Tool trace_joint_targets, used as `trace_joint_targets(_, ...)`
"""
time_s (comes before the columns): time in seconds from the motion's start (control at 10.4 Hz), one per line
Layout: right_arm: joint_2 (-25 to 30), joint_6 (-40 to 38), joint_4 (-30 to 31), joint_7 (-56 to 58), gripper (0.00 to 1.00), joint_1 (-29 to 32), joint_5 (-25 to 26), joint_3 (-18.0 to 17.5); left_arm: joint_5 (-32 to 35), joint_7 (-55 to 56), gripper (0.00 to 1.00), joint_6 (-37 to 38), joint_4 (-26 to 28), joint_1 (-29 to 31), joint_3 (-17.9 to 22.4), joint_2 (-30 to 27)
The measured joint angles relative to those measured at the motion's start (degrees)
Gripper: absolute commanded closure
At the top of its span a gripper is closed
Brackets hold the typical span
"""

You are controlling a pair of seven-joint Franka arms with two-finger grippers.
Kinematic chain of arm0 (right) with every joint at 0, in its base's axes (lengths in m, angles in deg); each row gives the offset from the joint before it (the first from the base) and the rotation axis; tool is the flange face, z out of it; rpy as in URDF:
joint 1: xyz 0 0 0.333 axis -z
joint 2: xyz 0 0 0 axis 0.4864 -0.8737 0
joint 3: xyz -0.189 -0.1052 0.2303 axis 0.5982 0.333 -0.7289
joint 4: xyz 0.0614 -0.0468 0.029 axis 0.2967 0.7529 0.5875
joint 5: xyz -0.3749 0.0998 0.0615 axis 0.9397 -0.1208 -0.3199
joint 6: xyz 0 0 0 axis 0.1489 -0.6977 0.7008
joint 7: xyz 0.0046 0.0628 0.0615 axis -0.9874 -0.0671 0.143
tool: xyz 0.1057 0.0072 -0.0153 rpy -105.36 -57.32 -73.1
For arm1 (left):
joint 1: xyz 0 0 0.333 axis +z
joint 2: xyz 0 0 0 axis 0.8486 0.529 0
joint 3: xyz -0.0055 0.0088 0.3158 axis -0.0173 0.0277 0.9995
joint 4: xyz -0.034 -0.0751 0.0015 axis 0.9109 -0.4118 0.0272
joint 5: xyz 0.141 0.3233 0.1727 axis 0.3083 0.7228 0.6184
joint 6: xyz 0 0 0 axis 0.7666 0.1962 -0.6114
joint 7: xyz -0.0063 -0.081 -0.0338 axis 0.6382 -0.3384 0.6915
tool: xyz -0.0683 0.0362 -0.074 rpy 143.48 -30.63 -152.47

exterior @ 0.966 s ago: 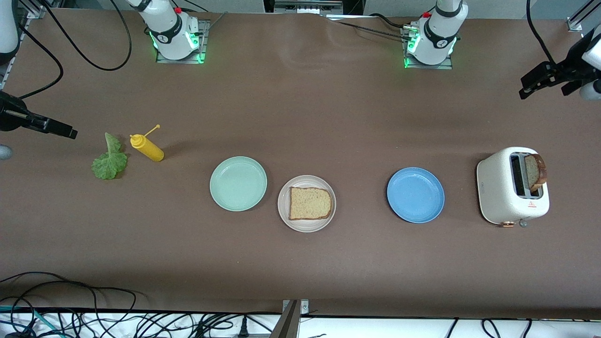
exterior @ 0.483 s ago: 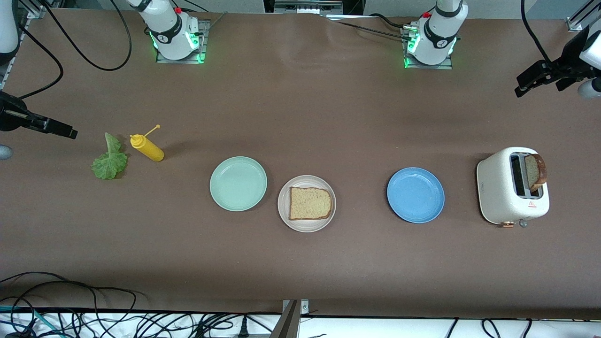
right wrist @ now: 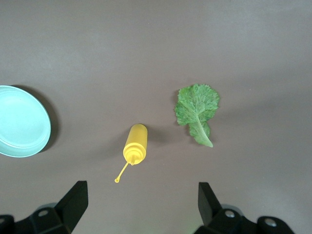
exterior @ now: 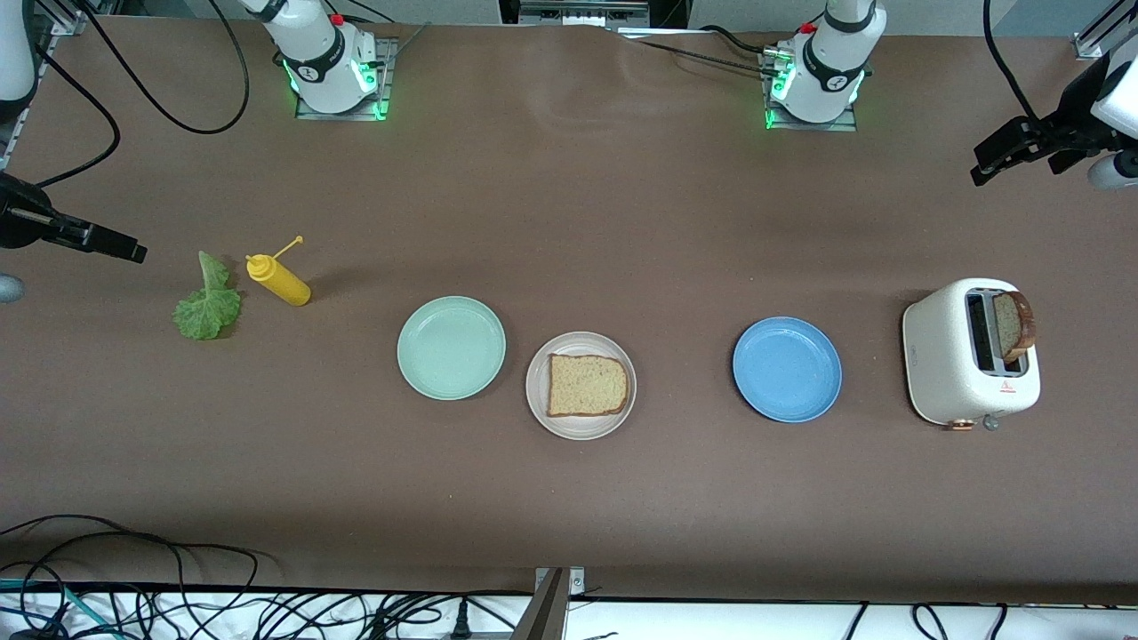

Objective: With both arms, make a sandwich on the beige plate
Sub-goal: 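Move the right gripper toward the lettuce leaf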

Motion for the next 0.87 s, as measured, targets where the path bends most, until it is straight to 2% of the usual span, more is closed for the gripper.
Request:
trace_joint_targets(0.39,-2.21,0.04,0.46,-0.28,0.00,-2.12,-0.32,-0.46,0.00,0.08,0.00,0.00,0.00,0.12,0.27,0.11)
trace_joint_targets(0.87,-5.41,3.86,0.46,-5.66,0.00,-7.68,-5.95,-0.85,0.00,0.10,0.00,0.00,0.00,0.14,0.31,0.17)
